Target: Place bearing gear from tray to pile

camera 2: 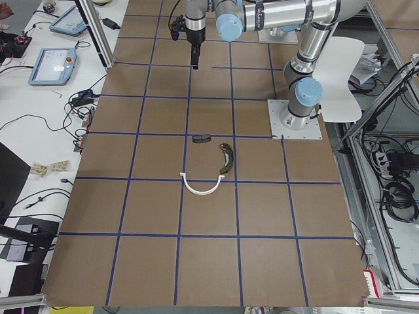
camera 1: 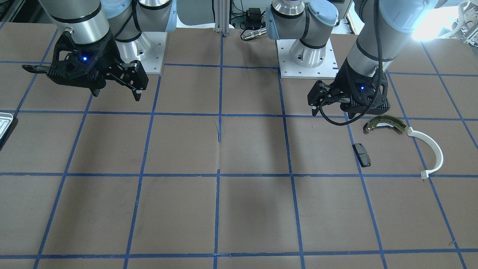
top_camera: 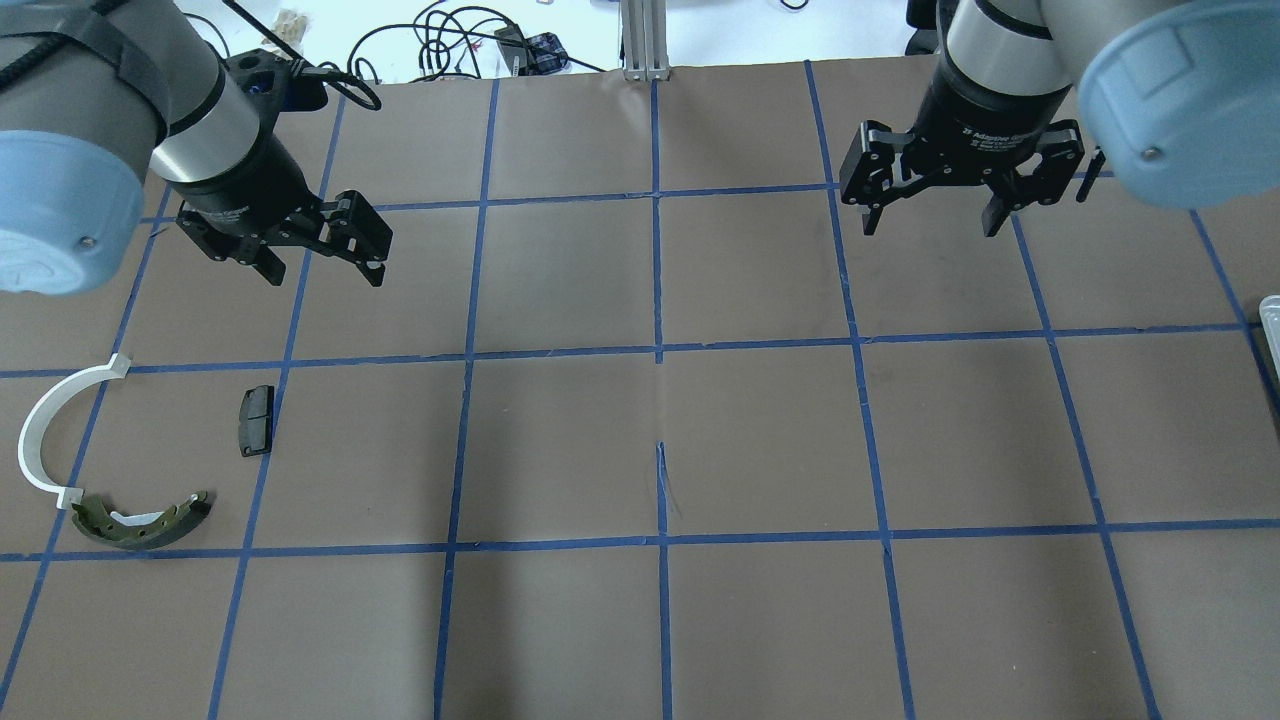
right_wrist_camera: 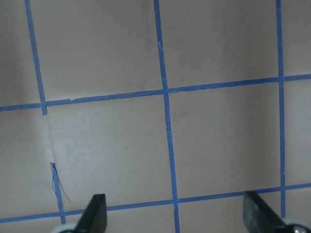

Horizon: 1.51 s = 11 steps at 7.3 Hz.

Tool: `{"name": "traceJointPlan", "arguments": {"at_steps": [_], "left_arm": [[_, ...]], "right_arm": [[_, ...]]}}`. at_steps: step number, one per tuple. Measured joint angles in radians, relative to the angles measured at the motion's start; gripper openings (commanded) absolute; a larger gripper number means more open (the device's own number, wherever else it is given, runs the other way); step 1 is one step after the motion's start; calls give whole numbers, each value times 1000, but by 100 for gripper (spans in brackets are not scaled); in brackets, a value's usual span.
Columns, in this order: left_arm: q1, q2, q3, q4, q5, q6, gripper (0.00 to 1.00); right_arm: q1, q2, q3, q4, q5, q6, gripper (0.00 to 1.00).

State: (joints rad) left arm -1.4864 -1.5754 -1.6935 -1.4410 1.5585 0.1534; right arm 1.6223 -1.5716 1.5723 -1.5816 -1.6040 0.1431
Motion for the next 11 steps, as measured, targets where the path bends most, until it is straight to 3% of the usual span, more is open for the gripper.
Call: {"name": "traceJointPlan", "arguments": {"at_steps": [6, 11], "left_arm": [[0, -1, 0, 2, 0, 5, 100], [0, 0, 0, 10, 0, 6, 100]], "right_arm": [[-18, 3, 7, -12, -41, -30, 100], [-319, 34, 7, -62, -56, -77, 100]]}}
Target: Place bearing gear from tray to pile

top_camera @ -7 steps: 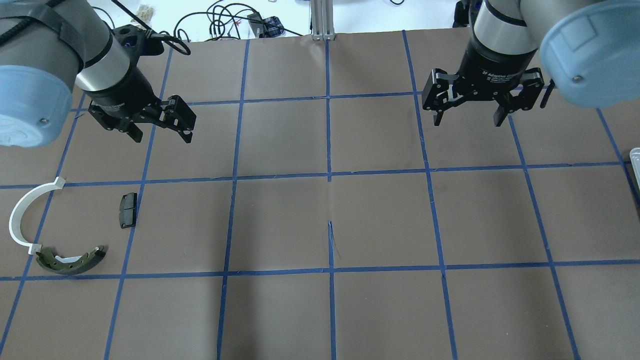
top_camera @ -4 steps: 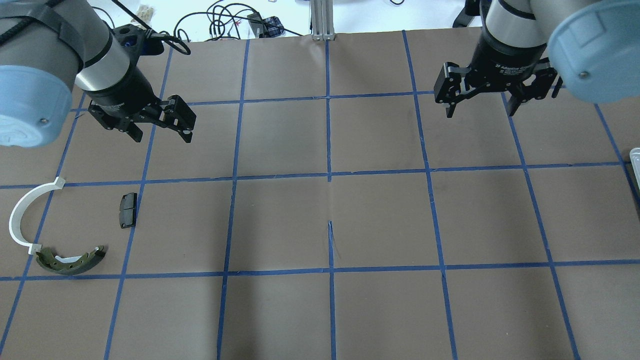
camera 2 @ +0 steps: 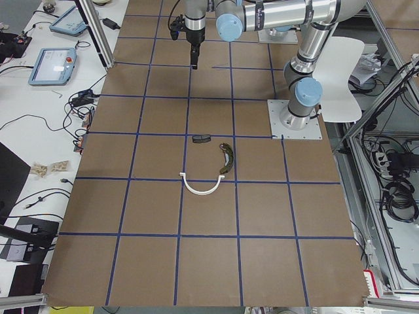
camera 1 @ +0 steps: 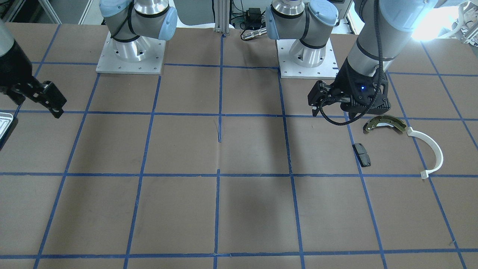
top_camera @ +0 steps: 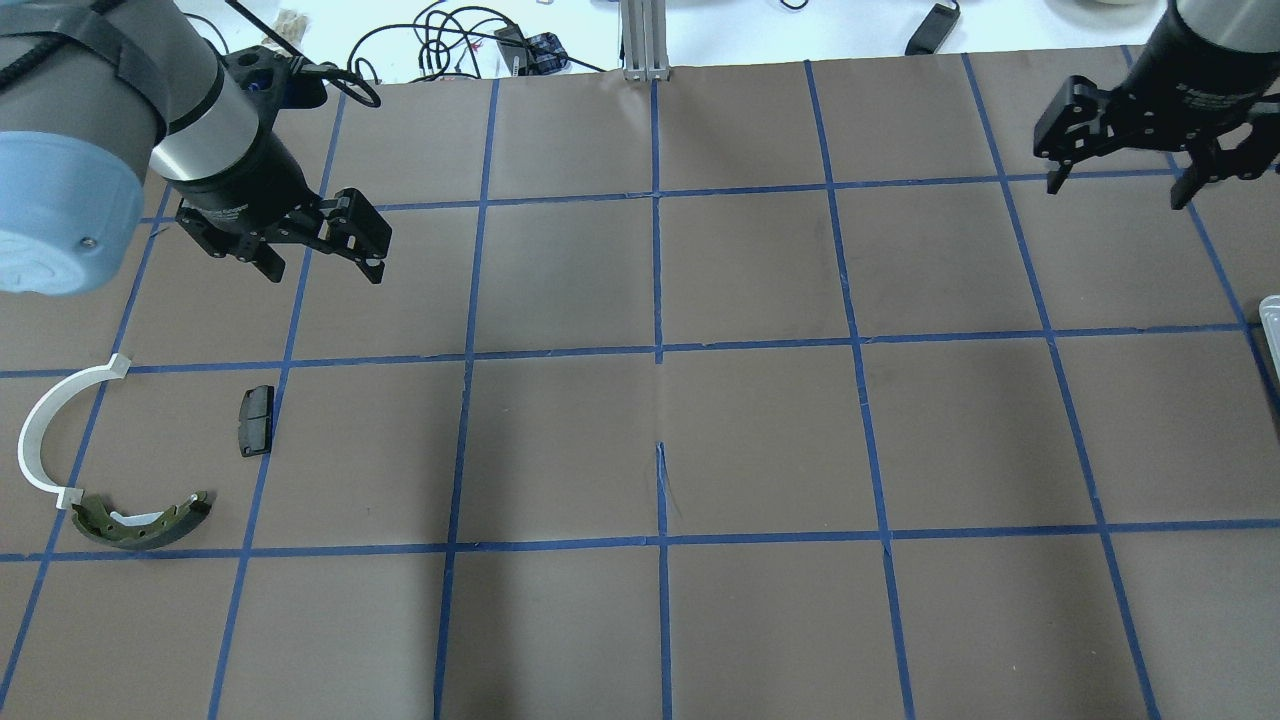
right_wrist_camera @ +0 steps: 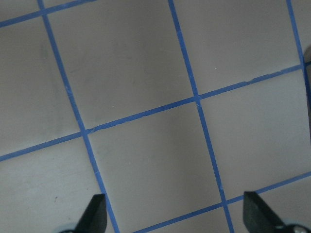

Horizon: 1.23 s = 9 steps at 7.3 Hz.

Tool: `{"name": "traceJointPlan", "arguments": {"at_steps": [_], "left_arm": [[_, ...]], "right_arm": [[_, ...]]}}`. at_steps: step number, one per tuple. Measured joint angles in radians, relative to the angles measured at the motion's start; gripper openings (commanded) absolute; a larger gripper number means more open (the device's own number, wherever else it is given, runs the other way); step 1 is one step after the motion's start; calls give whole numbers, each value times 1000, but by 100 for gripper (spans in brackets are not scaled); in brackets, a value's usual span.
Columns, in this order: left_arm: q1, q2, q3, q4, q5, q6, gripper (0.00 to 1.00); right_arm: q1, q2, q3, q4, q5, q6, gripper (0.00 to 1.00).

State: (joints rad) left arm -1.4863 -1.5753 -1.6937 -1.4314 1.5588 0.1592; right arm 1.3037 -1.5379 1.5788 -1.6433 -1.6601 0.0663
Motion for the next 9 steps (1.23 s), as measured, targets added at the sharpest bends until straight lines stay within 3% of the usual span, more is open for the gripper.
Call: {"name": "traceJointPlan", "arguments": {"at_steps": [2, 5, 7, 9], "left_arm": [[0, -1, -1, 6, 0, 1, 100], [0, -2, -1, 14, 1, 2, 100], [0, -2, -1, 15, 0, 2, 100], [0, -3, -1, 15, 0, 1, 100]], "right_arm": [[-133, 33, 4, 4, -2, -22, 100], [-398, 73, 20, -42, 37, -332, 100], [-562, 185, 53, -251, 25, -640, 100], [-680, 325, 64, -425, 83, -920, 100]]}}
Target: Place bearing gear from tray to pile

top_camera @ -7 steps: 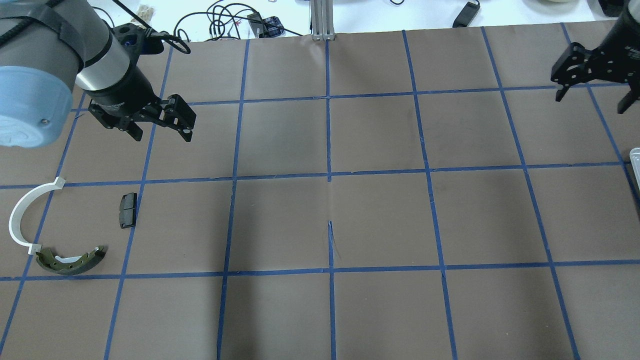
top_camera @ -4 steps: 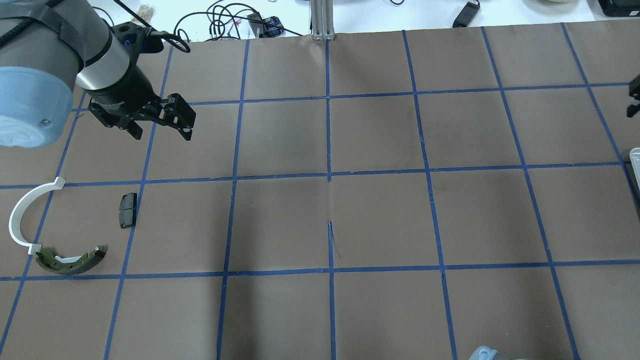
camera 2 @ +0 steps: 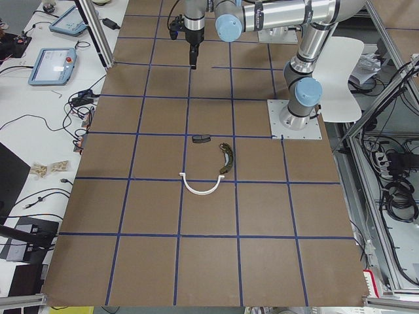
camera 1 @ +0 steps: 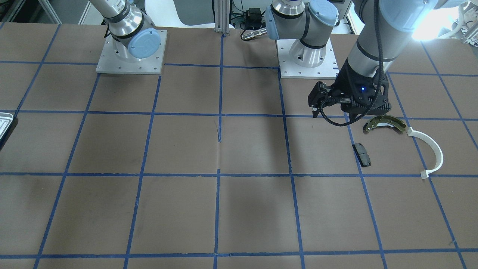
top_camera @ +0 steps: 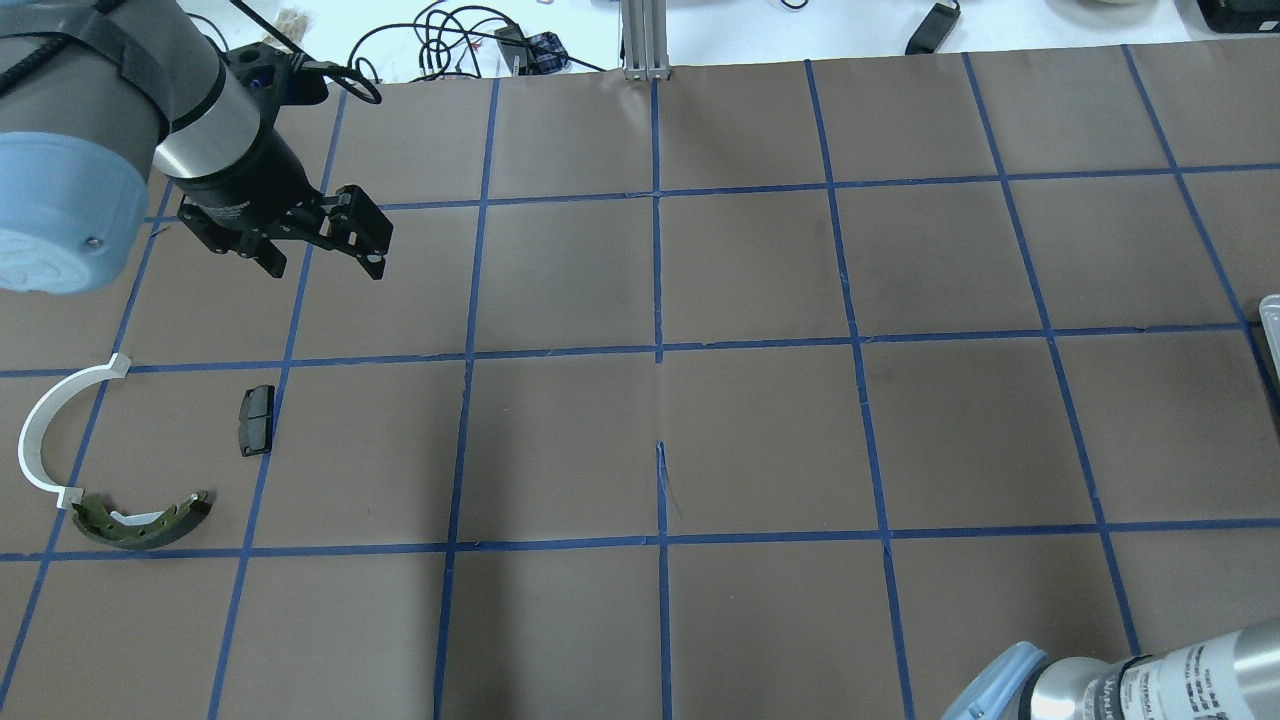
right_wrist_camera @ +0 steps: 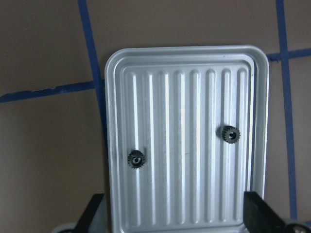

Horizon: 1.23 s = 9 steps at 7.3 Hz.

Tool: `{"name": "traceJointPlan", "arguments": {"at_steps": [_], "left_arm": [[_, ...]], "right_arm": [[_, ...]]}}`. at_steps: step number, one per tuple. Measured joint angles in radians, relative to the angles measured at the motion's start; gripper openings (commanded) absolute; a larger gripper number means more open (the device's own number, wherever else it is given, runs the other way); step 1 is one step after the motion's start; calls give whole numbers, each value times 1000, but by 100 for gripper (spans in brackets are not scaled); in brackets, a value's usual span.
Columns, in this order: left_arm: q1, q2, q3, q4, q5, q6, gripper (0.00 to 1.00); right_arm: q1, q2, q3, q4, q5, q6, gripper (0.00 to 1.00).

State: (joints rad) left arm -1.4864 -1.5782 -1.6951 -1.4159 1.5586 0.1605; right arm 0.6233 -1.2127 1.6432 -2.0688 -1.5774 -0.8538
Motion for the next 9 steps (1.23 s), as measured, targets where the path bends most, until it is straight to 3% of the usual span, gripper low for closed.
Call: {"name": "traceJointPlan", "arguments": {"at_steps": [2, 4, 6, 9], "left_arm": [[1, 0, 0, 0, 0, 0, 100], [1, 0, 0, 0, 0, 0, 100], [1, -1, -1, 0, 0, 1, 100], [1, 0, -2, 0, 0, 2, 100]], "right_arm": [[-33, 72, 2, -84, 38, -266, 100], [-38, 124, 1, -107, 34, -521, 92], [-46, 145, 2, -120, 32, -745, 91], [-72, 191, 4, -228, 33, -845, 88]]}}
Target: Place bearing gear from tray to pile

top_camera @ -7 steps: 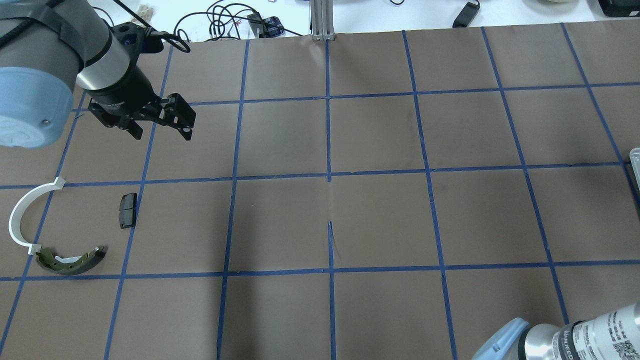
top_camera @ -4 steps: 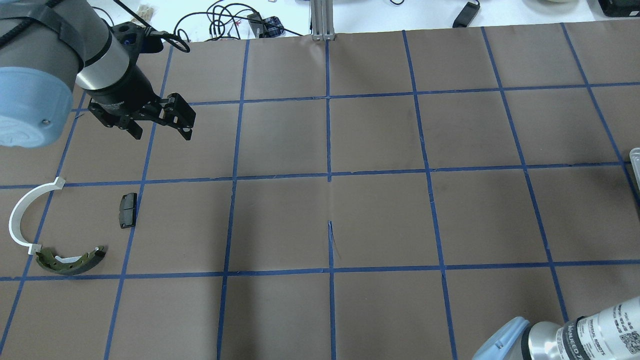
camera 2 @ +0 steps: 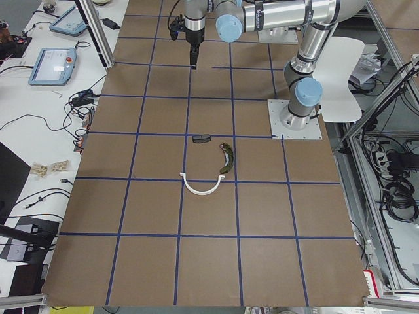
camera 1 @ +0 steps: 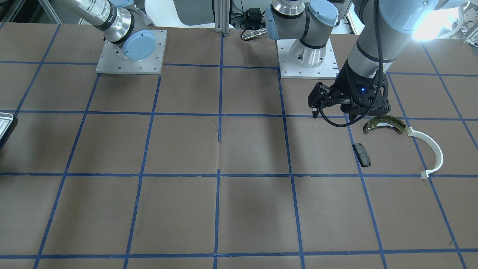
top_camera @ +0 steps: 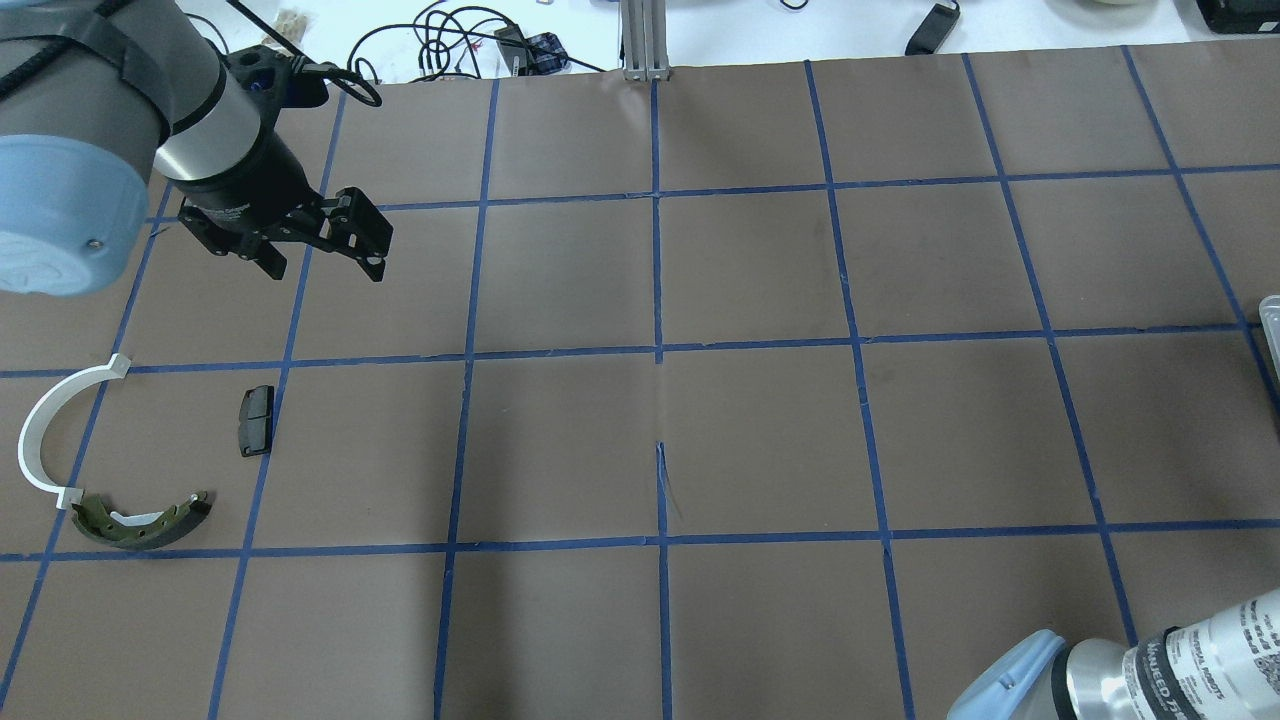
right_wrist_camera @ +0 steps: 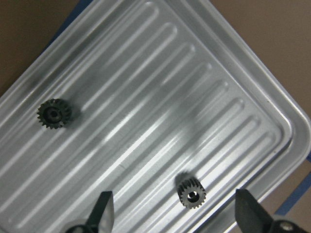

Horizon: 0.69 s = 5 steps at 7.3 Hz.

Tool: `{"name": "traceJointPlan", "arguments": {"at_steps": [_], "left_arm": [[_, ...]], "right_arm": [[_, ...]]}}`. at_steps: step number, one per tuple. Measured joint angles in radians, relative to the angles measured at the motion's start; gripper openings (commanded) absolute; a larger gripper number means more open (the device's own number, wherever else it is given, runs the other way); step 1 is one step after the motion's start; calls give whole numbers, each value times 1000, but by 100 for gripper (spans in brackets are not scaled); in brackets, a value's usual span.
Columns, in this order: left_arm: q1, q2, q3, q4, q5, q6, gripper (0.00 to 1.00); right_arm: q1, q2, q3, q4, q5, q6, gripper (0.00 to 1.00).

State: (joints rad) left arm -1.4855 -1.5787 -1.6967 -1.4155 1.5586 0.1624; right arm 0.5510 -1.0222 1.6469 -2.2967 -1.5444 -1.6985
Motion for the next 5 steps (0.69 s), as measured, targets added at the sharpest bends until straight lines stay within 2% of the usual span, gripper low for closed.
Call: {"name": "traceJointPlan", "arguments": {"at_steps": [2, 3, 5], "left_arm": [[0, 0, 1, -1, 0, 0, 100], [1, 1, 2, 0, 0, 0, 100], [1, 1, 2, 2, 0, 0, 100]], "right_arm": [[-7, 32, 0, -52, 5, -57, 81], [-8, 40, 0, -60, 1, -84, 71], [-9, 43, -1, -60, -6, -107, 58]]}}
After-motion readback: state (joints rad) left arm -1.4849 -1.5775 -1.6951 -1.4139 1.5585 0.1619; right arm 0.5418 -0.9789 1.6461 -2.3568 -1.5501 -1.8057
